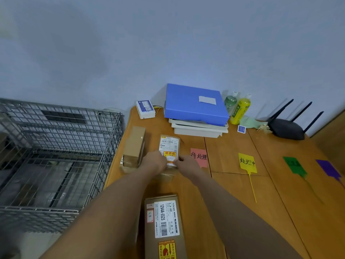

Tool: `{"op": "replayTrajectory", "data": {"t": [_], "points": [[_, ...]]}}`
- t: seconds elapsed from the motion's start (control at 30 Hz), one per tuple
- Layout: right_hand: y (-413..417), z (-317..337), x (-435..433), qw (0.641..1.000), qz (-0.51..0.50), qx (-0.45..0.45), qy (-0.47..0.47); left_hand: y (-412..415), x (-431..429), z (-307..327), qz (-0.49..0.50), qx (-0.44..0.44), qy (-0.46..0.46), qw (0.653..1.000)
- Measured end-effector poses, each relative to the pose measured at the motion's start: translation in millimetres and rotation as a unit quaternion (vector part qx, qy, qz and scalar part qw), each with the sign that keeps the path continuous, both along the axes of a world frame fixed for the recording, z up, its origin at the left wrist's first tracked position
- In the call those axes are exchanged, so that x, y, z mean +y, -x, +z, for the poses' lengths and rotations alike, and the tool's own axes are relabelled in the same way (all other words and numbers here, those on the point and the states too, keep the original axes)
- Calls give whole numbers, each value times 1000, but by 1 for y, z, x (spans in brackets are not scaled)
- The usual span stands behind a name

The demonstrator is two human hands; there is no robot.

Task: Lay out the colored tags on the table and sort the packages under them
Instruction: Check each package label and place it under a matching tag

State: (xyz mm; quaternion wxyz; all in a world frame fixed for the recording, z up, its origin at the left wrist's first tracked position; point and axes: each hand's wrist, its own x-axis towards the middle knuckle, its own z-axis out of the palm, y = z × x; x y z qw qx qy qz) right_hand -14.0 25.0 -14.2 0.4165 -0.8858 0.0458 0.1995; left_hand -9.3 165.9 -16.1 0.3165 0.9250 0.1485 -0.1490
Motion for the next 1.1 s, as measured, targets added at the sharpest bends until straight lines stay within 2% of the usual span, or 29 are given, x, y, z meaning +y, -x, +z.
{"op": "replayTrajectory", "data": {"t": [0.2,0.33,0.53,0.67,0.93,1.1], "points": [[12,55,-7,998,-29,-28,-37,10,-2,59,-3,-29,80,996],[21,131,-15,993,-58,-87,-54,17,-7,133,-36,-84,122,988],[44,251,-33,982,-98,-150,-57,39,-19,251,-51,-153,126,979],[78,312,-48,971,-119,-196,-75,62,-36,308,-62,-193,162,966],[150,372,-122,957,-97,-272,-11,127,-103,357,-61,-219,235,945],[167,382,-204,952,-80,-295,-16,144,-180,364,-35,-236,275,931]]}}
